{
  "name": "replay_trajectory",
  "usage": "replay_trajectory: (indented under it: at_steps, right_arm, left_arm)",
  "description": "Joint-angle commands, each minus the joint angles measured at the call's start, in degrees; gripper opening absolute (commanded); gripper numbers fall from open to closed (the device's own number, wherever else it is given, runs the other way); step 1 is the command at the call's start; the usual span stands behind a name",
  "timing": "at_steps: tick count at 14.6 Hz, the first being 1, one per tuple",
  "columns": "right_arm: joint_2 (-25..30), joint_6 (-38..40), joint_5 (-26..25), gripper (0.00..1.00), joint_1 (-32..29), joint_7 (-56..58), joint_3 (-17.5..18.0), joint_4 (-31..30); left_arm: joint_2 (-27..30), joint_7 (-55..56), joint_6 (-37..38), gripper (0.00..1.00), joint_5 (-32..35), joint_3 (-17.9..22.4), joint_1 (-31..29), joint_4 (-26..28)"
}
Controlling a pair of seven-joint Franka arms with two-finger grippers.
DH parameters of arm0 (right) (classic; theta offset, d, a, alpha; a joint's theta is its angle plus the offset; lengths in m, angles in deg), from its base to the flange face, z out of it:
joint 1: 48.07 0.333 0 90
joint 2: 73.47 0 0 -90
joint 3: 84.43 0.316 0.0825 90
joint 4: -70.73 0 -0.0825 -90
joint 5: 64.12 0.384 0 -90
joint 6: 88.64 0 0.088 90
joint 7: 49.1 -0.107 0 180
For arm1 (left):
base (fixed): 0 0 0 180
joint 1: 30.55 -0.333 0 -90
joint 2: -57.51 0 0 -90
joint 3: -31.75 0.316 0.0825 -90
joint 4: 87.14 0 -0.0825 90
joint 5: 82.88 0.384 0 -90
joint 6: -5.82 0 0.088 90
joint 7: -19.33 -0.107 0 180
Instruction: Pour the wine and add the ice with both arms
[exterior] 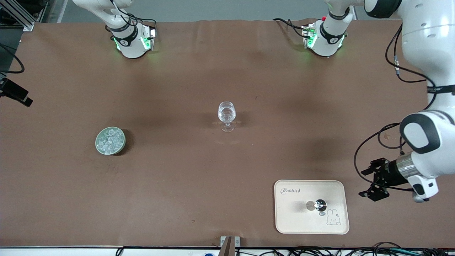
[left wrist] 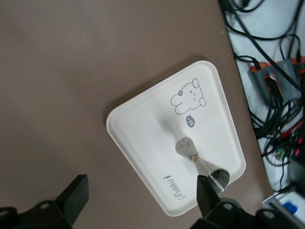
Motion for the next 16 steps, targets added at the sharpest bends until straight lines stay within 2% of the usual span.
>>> replay_trajectory:
  at_steps: [1, 4, 8, 9, 12, 16]
  right_arm:
    - [1.9, -0.7, 0.4, 1.0, -0.2, -0.2, 0.4, -2.0]
    - [1.9, -0.3, 0.4, 1.0, -0.2, -0.2, 0.4, -2.0]
    - [1.9, -0.3, 0.4, 1.0, -0.2, -0.2, 0.5, -2.0]
    - [1.9, -0.3, 0.4, 1.0, -0.2, -0.2, 0.5, -2.0]
    - [1.9, -0.3, 0.4, 1.0, -0.2, -0.2, 0.5, -2.0]
    - [1.9, -0.3, 0.4, 1.0, -0.2, -0.2, 0.6, -2.0]
  left_arm:
    - [6.5, -9.6, 3.3, 1.0, 3.1, -0.1, -0.1, 1.8]
    - [12.8, -21.6, 10.8, 1.0, 4.1, 0.0, 0.0, 2.2]
    - [22.1, -32.1, 17.4, 1.0, 10.6, -0.1, 0.5, 4.6]
    - [24.3, -33.6, 19.6, 1.0, 12.8, -1.4, 0.6, 5.5]
    - [34.1, -36.8, 21.2, 1.0, 19.7, -6.8, 0.4, 13.4]
    - [47.6, -36.8, 20.6, 1.0, 19.9, -8.9, 0.6, 26.9]
